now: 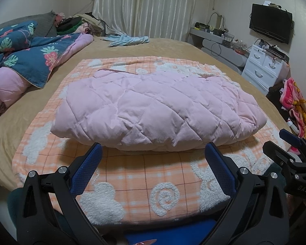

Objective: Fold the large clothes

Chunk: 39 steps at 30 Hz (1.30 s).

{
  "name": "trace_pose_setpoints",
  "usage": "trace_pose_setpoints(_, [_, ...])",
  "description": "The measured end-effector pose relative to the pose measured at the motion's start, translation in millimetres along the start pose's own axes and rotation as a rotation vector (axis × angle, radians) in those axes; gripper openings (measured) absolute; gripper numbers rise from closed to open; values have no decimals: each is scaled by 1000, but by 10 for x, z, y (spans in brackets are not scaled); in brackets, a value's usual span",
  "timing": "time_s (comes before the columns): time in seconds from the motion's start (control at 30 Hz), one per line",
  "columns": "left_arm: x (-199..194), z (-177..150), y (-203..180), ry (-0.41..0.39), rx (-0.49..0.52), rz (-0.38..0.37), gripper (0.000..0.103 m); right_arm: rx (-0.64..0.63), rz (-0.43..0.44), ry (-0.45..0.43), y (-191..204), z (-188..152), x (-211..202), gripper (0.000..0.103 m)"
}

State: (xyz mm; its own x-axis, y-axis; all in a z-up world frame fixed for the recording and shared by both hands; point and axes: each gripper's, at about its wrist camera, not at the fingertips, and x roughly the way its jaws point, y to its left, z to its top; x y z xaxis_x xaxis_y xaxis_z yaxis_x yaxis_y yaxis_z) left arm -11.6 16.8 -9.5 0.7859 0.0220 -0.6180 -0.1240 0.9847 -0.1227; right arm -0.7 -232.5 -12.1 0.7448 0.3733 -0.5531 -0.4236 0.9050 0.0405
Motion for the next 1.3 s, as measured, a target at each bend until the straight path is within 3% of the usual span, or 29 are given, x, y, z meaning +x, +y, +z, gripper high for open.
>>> trace_pose_setpoints(1.3, [-19,23,23,-5,-2,-2,94,3,-4,-1,-16,14,-7,99])
